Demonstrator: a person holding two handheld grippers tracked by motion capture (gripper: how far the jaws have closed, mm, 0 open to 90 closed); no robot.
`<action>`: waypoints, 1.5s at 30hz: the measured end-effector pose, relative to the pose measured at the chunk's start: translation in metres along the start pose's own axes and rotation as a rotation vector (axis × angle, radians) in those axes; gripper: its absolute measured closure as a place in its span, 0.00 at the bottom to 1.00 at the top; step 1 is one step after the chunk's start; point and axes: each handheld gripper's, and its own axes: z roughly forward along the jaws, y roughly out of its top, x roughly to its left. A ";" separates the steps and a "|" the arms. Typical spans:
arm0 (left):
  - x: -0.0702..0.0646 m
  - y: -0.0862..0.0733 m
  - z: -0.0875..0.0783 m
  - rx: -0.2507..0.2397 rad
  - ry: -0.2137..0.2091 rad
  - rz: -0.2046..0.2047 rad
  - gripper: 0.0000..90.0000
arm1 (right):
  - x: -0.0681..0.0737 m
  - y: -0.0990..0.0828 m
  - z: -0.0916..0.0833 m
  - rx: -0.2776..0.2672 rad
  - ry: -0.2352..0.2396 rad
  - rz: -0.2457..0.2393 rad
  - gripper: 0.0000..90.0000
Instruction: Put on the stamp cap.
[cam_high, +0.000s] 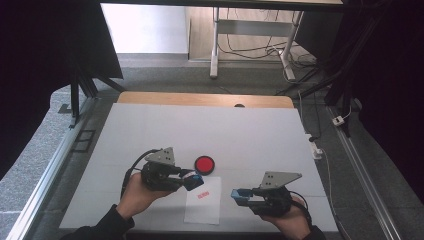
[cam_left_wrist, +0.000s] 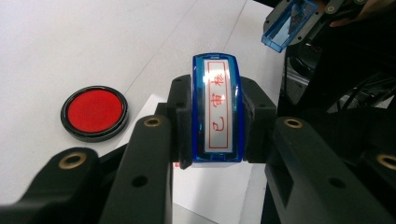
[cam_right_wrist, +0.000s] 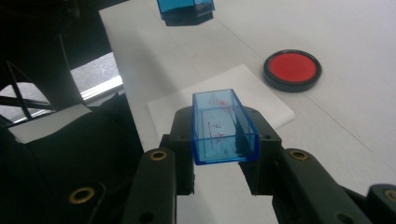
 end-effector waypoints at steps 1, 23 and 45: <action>0.000 0.000 0.000 0.000 -0.003 0.000 0.77 | 0.000 0.001 0.002 0.000 0.009 -0.001 0.76; 0.003 0.002 -0.009 -0.049 -0.068 0.052 0.78 | -0.005 0.024 0.045 -0.006 0.159 -0.056 0.76; -0.001 0.004 -0.009 -0.061 -0.139 0.132 0.78 | -0.011 0.033 0.081 0.012 0.294 -0.100 0.76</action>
